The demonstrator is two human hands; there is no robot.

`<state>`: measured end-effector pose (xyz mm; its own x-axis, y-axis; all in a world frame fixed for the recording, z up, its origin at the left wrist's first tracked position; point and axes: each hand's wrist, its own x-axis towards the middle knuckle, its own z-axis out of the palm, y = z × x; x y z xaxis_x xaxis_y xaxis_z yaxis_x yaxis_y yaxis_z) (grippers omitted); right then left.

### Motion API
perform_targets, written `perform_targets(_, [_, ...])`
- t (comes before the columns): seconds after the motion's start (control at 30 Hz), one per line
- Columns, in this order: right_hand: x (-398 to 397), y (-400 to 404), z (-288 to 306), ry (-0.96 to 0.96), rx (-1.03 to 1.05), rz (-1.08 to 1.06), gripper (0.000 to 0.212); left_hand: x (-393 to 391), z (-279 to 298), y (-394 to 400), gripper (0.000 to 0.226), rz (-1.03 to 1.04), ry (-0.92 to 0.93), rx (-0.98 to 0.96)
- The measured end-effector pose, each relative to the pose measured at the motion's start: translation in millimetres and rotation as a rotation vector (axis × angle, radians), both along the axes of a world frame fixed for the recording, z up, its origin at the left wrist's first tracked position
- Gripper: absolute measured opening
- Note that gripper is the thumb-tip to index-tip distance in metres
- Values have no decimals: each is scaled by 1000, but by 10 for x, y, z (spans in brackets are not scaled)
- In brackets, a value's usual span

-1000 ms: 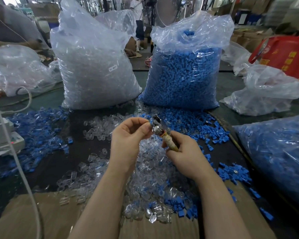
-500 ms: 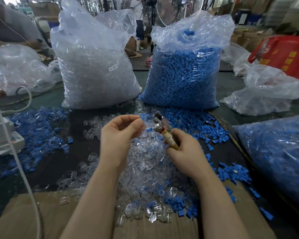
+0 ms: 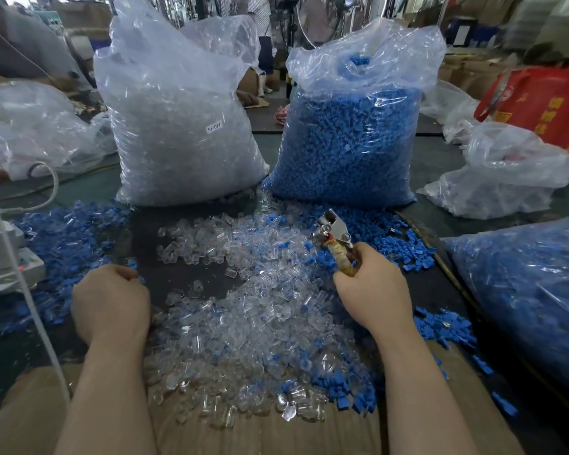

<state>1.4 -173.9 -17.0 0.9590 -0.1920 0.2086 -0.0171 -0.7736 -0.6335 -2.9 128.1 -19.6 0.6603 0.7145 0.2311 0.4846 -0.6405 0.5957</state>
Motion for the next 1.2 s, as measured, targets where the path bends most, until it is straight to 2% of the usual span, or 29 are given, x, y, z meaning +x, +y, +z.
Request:
perform_targets(0.2, [-16, 29, 24, 19, -40, -23, 13, 19, 18, -32, 28, -40, 68, 75])
perform_targets(0.3, [-19, 40, 34, 38, -54, -48, 13, 43, 78, -100, 18, -144, 66, 65])
perform_targets(0.4, [-19, 33, 30, 52, -48, -102, 14, 59, 65, -158, 13, -248, 178, 11])
perform_targets(0.63, [-19, 6, 10, 81, -123, -228, 13, 79, 59, -167, 35, -175, 389, 155])
perform_targets(0.73, [-35, 20, 11, 102, -179, -244, 14, 95, 100, -218, 35, -213, 328, 143])
perform_targets(0.83, [-41, 28, 14, 156, -236, -244, 14, 128, 167, -398, 31, -394, 290, 112])
perform_targets(1.0, [-31, 36, -5, 247, -287, -211, 16, 124, 121, -791, 39, -583, 438, 199])
perform_targets(1.2, [-25, 37, -17, 239, -314, -187, 16, 106, 114, -892, 26, -685, 289, 105])
